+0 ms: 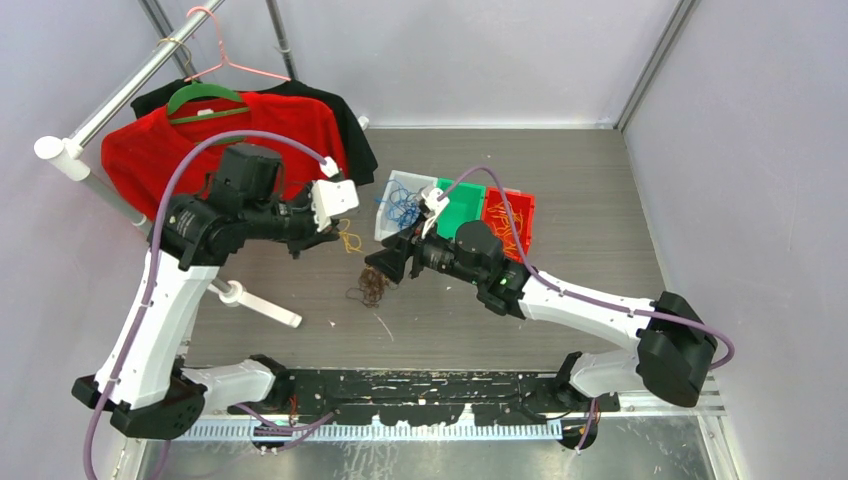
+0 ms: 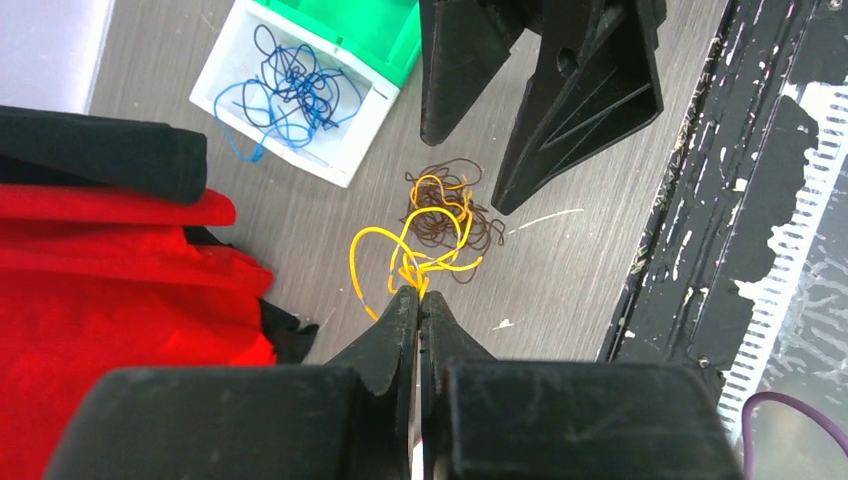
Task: Untangle the cables
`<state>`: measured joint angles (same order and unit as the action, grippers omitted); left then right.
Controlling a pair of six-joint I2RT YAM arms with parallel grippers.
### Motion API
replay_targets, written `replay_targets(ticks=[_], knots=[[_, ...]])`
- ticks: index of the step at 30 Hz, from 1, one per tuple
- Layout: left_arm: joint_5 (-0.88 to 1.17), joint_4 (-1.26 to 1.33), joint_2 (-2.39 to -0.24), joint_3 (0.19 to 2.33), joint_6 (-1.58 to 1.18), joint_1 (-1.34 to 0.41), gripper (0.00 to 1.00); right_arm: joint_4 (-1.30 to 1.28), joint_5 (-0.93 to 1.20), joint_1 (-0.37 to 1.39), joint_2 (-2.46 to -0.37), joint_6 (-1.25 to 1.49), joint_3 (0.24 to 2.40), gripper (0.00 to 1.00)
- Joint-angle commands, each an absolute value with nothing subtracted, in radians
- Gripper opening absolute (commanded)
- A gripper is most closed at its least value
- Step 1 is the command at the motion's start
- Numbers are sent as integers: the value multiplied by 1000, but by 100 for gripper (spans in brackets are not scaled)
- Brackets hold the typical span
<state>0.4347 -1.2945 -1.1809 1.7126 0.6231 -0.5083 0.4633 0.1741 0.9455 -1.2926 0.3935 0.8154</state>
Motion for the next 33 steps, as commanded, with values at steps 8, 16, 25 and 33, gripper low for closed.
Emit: replay_targets(ticks=[8,16,25,33], knots=[[499,-1217,-1132,1833,619,-509,0,559,203,981,-1348,291,962,68],[576,-1160,-1097,1860,620,-508,0,599,195,1020,-1465,258,1030,65],[525,-985,-1078,1865,552,-508,0,682,95,1021,-1552,272,979,61],[495,-971,-1053,1756,542,-508,0,724,64,1021,-1559,278,899,53]])
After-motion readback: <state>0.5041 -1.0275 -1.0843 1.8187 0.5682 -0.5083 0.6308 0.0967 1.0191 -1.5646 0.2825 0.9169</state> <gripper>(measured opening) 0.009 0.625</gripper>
